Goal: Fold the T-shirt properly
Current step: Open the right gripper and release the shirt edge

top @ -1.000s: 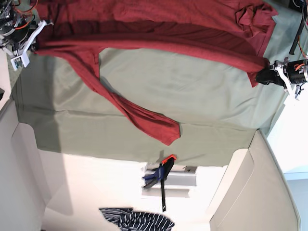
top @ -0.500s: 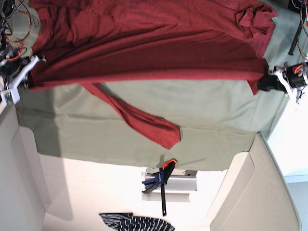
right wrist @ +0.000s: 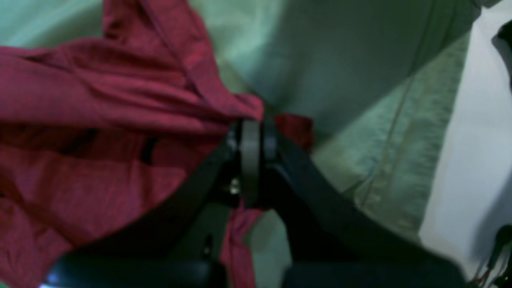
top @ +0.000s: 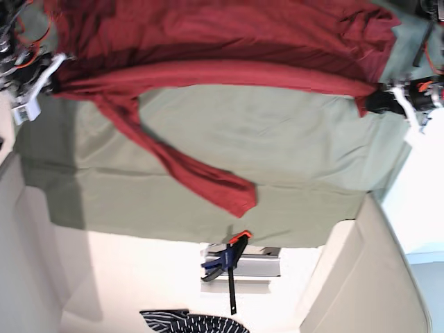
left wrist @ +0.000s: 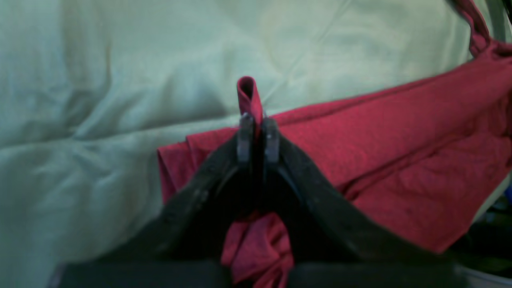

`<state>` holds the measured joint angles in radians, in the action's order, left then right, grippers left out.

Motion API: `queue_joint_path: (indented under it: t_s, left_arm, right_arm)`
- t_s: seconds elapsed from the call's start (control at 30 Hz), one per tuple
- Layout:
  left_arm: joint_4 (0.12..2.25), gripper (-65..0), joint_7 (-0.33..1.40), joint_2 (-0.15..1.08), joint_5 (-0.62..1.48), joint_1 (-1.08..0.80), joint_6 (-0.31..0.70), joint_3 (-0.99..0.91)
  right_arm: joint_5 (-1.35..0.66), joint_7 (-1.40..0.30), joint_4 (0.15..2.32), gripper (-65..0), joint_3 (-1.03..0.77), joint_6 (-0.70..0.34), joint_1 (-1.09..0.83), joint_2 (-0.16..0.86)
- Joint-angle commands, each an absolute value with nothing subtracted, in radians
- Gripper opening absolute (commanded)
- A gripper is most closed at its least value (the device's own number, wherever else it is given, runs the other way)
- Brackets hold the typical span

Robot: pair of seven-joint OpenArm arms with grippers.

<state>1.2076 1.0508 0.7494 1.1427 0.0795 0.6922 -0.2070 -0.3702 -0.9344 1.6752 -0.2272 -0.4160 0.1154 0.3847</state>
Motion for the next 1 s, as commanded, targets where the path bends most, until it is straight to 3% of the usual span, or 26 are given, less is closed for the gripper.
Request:
queue_joint_path:
  t_s: [0.0,0.27,0.97]
  left_arm:
    - [1.22,-65.0,1.037,0.77,1.161,0.093,0.698,-0.217]
    - [1.22,-65.0,1.037,0.72,1.115,0.091,0.698,-0.217]
    - [1.22,-65.0,1.066,0.715,0.993,0.08,0.698,-0.217]
  right_arm:
    - [-0.378,-0.927,1.691,-65.0,-0.236,-0.419,0.135,0.402]
    - [-0.385,-0.999,1.691,-65.0,-0.236,-0.419,0.133,0.402]
    - [-0.381,-0.995,1.691,-65.0,-0.236,-0.419,0.055,0.402]
